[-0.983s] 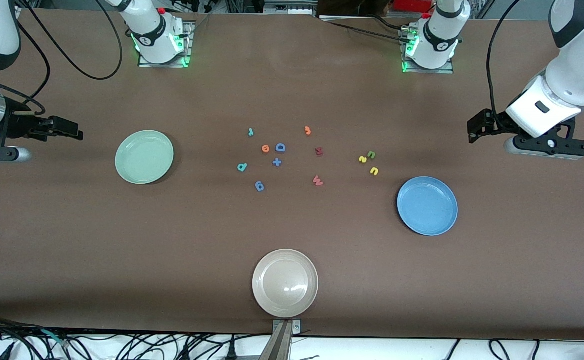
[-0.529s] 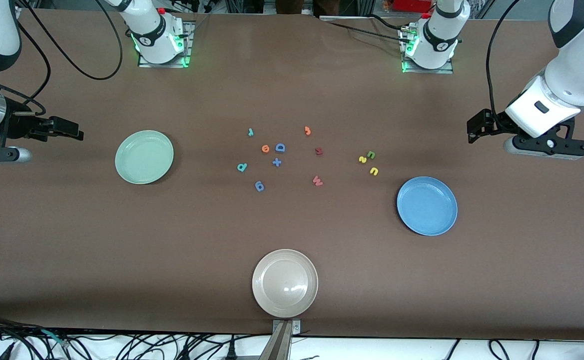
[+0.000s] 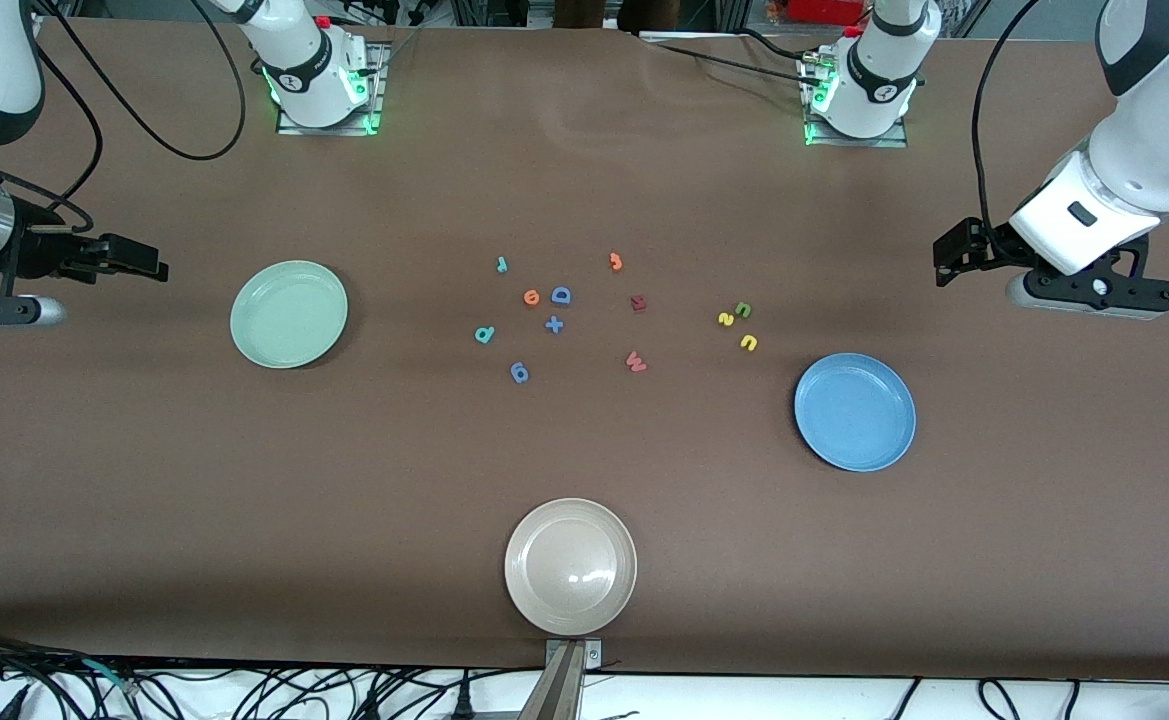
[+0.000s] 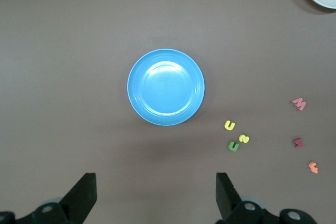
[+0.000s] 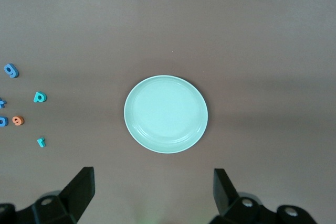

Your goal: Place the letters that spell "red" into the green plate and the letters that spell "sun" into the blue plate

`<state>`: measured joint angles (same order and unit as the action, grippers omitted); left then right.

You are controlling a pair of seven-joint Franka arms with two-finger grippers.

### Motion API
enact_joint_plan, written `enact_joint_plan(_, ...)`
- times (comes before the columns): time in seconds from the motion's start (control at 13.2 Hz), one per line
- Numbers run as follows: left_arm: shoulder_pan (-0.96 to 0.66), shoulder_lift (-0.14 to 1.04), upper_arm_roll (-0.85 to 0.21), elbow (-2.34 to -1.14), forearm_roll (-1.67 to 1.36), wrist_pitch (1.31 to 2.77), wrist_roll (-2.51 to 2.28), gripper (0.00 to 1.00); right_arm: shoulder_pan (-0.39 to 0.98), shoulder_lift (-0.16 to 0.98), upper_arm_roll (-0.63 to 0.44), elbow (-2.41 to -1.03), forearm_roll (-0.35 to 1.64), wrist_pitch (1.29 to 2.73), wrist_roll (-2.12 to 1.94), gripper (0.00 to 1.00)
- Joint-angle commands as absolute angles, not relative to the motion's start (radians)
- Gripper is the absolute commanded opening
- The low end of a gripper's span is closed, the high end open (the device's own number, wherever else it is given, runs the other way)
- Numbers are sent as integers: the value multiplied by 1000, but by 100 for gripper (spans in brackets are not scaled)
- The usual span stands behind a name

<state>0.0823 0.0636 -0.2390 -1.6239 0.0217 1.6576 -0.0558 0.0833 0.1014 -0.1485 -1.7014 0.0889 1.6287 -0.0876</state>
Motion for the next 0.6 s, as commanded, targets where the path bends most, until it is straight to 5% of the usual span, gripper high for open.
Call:
enact_joint_plan(0.0,77,75,-239,-1598,51,1652,-49,100,83,103,-152,-1698,109,1618,-80,100)
enact_joint_plan(0.53,77,77,-239,-1597,51,1652,-48,100,83,101,-153,-1706,110,1618,-80,100)
